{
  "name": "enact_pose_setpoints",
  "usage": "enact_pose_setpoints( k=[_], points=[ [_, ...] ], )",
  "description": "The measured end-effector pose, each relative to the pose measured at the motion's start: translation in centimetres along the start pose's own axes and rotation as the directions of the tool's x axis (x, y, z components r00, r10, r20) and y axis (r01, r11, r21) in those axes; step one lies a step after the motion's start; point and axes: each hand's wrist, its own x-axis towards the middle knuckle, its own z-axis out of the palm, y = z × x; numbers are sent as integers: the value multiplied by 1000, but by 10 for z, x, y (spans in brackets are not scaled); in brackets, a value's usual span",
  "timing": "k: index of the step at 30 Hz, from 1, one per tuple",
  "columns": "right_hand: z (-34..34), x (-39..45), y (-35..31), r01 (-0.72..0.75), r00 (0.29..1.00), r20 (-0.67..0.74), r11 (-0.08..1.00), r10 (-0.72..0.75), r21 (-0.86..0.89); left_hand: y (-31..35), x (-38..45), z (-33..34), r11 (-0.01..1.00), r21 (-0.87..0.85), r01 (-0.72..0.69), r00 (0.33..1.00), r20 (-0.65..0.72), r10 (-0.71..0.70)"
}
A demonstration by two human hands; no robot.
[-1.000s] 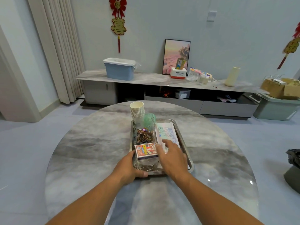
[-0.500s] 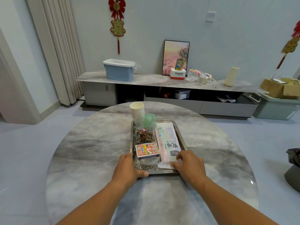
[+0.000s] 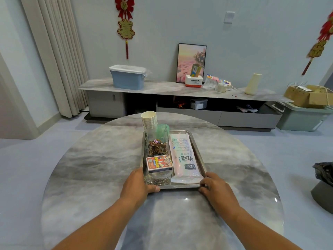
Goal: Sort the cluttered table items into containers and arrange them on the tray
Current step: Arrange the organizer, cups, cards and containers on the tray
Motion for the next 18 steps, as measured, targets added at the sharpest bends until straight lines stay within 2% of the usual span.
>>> enact_pose_setpoints(
  k=[6, 15, 18],
  points=[
    [12, 15, -1, -56, 996, -63, 991, 64, 124, 0, 21, 3, 1000, -11, 12, 1000, -27, -12],
    [22, 75, 3, -96, 991, -74, 986, 107, 137, 4, 75, 8, 999, -37, 4, 998, -55, -6],
    [28, 95, 5, -114, 985, -103, 971, 138, 212, 4, 95, 9, 998, -68, -3, 997, -76, -3]
  ],
)
